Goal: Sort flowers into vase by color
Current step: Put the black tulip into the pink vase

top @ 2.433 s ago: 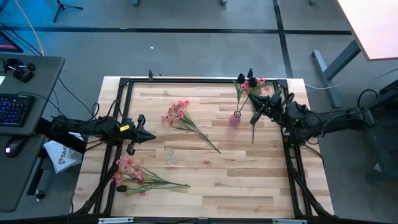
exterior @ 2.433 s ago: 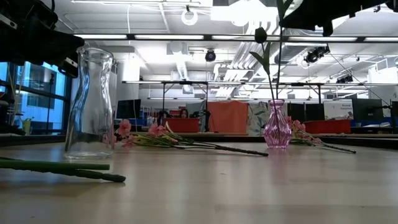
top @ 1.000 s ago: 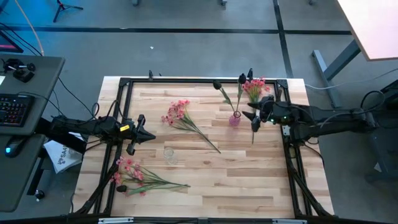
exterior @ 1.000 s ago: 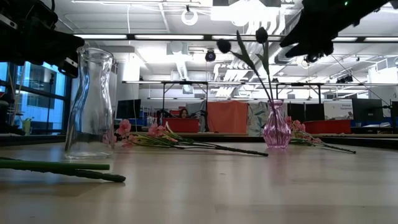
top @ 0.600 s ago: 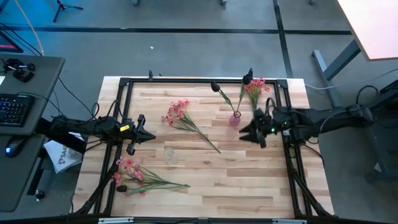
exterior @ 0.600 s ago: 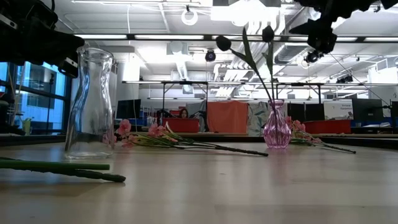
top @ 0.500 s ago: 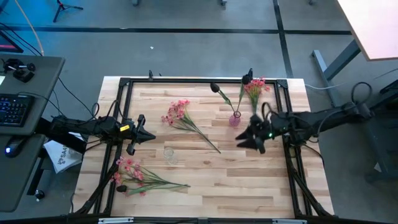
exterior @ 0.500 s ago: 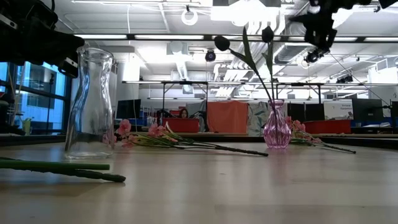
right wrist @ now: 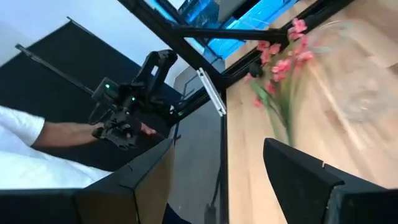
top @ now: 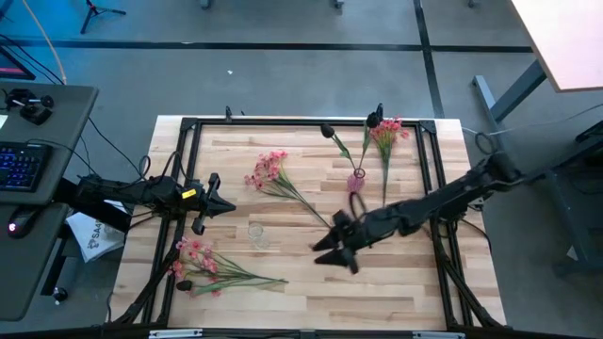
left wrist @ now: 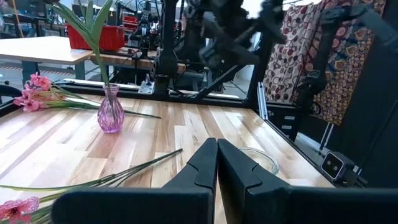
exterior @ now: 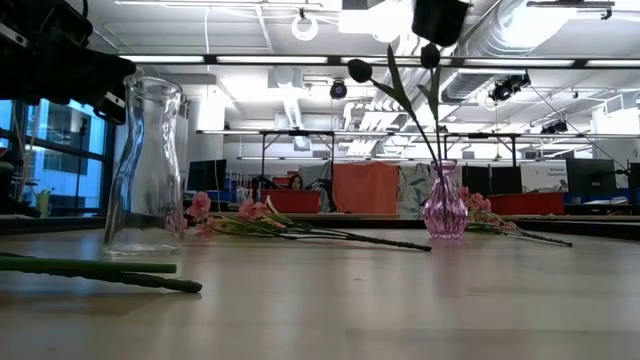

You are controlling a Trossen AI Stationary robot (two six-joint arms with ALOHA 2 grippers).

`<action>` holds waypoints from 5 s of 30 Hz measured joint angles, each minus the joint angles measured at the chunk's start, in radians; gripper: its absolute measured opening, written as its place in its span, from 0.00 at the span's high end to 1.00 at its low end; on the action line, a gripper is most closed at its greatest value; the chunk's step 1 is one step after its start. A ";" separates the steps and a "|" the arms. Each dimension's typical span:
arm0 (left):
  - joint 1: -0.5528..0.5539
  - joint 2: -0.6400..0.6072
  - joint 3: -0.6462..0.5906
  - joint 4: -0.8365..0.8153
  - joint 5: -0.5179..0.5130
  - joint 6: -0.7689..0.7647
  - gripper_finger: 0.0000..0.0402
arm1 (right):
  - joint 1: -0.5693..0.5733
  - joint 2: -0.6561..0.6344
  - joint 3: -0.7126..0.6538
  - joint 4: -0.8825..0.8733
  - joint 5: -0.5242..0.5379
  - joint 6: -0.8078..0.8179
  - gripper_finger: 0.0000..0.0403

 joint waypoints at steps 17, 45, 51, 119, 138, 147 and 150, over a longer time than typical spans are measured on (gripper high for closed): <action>-0.076 0.247 0.193 0.504 -0.001 -0.392 1.00 | -0.031 0.266 0.492 -0.308 -0.073 -0.142 0.40; -0.767 1.553 0.902 -0.429 -0.106 -0.648 0.78 | -0.088 0.171 0.812 -1.342 -0.086 -0.379 0.40; -0.722 1.615 0.902 -0.459 -0.098 -0.601 0.66 | -0.081 0.171 0.812 -1.345 -0.086 -0.409 0.40; -0.644 1.715 0.945 -0.474 -0.084 -0.448 0.70 | -0.075 0.172 0.812 -1.365 0.047 -0.420 0.40; -0.631 1.601 0.944 -0.509 -0.061 -0.456 0.99 | -0.075 0.172 0.811 -1.363 0.085 -0.420 0.40; -0.624 1.284 0.944 -0.511 -0.091 -0.543 1.00 | -0.074 0.165 0.811 -1.278 0.084 -0.453 0.40; -0.602 1.191 0.944 -0.505 -0.120 -0.662 1.00 | -0.074 0.134 0.811 -1.227 0.084 -0.483 0.40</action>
